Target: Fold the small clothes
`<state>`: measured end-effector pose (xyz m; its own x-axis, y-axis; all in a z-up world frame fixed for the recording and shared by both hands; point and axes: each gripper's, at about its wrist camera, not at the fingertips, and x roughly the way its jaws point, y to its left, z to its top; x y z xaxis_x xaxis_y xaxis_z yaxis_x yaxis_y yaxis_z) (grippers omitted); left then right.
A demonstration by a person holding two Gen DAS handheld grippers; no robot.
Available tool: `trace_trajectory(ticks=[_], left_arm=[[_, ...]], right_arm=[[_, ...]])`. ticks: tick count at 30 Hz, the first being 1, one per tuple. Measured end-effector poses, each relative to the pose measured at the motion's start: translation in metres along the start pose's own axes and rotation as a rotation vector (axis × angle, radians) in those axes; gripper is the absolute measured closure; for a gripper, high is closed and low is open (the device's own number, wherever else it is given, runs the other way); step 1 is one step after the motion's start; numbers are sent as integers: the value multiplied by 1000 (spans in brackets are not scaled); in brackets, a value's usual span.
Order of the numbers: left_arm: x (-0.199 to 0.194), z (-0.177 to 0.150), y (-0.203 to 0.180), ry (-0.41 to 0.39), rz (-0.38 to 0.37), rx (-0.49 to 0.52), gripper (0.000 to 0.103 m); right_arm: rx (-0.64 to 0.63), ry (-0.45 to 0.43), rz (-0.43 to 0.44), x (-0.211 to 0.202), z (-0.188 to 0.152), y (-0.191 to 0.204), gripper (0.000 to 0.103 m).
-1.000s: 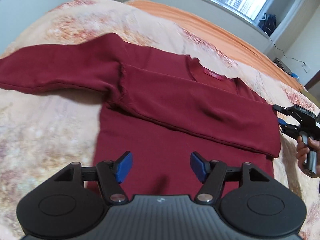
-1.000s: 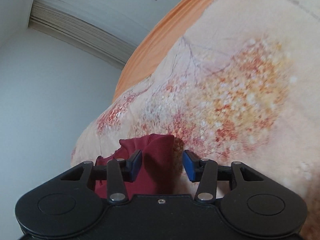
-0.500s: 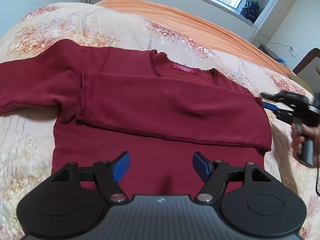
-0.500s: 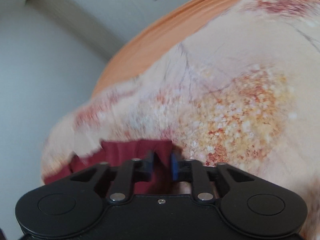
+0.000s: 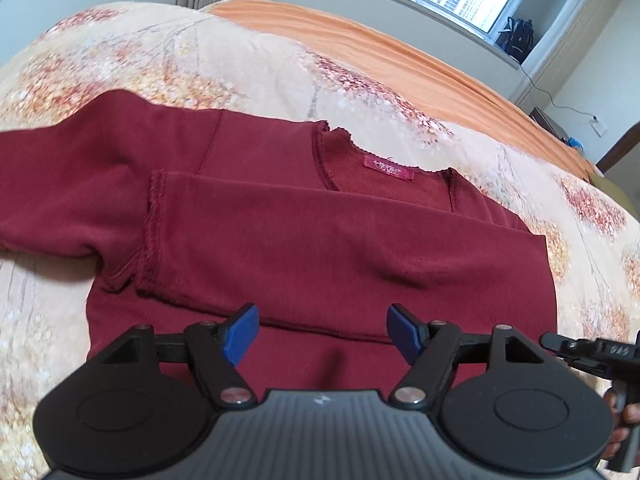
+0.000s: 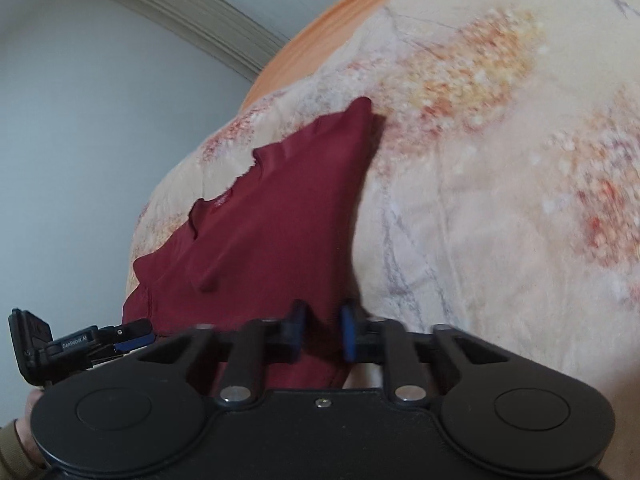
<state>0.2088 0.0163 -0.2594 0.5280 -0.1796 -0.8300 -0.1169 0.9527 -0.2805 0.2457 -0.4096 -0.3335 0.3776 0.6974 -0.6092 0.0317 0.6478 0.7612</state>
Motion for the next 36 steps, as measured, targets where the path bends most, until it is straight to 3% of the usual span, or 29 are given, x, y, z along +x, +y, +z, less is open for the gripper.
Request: trace_trajectory(ticks=[3,6,7,9,11,12,15,21,24,26,31,36], left_arm=[[6,9,-1,-21,5,24,17],[33,22,4,-12,39,23,16],[45,24,8,10,64,10,16],[66,26,14,48,89,16,17],[74,23,12,62,102,79,16],[73,20,9,56,110,119,16],[53,8,4,16,112,160,16],[-13,-25,48,-8,101,-47,14],[-54,-37,79,-26,102,-151,7],[-83,-41,100,-70,109,-205,2],[-131,-34,174,-192,151,-403,1],[-141,-28,272,-319,155,-628,12]], right_arm=[[242,26,11,-15,3,-9,93],[184,18,-126,-16,6,-7,90],[179,3,-143,-15,5,-8,81],[192,-32,-129,-24,2,-6,75],[165,-88,-105,-43,-3,3,43],[162,-119,-83,-56,-8,7,36],[141,-165,-33,-88,-29,21,30],[55,-105,-85,-114,-80,58,14],[132,-59,-12,-112,-101,76,13],[159,-44,42,-110,-106,97,5],[176,-9,221,-102,-101,158,1],[55,-19,180,-92,-105,222,1]])
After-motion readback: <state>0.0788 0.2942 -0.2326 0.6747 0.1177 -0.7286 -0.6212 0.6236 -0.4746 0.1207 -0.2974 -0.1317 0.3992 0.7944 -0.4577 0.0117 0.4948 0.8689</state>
